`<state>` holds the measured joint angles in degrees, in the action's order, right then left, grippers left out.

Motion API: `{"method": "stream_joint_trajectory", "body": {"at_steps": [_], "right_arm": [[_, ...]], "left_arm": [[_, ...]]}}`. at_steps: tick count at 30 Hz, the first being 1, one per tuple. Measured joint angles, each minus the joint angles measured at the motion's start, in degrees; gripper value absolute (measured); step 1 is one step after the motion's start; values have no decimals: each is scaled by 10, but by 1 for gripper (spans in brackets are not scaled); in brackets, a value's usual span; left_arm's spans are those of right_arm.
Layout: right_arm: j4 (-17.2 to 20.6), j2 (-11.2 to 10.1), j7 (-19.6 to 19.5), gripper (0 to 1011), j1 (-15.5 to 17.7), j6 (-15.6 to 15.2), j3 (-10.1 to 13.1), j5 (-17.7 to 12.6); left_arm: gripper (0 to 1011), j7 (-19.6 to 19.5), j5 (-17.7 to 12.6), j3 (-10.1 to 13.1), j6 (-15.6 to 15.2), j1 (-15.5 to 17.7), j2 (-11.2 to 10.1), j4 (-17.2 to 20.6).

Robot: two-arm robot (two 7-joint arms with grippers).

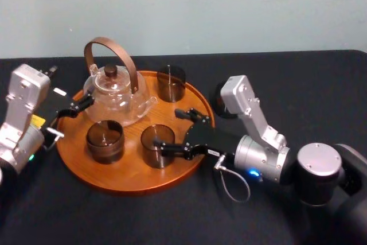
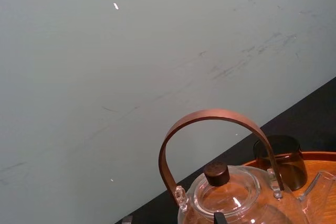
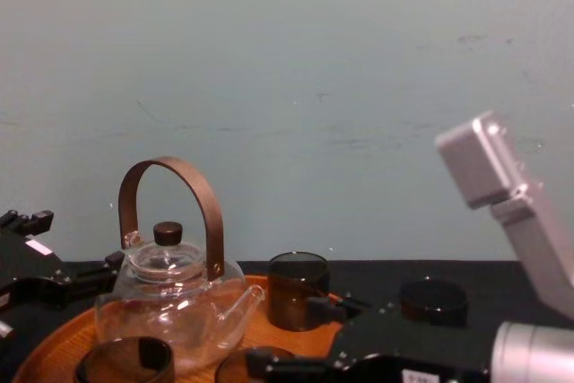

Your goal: Pick up the glass from the table and place it on the tray.

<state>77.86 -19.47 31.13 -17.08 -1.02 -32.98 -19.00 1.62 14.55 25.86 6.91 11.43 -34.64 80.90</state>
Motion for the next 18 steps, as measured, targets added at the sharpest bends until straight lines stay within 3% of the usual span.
{"method": "stream_joint_trajectory", "body": {"at_steps": [11,18], "right_arm": [[81,-41,-12,1002,47,0,28,-11],[104,-65,-13,1002,78,9,51,-29]], "left_arm": [[1001,0,0,0,0,0,0,0],[1001,0,0,0,0,0,0,0]]}}
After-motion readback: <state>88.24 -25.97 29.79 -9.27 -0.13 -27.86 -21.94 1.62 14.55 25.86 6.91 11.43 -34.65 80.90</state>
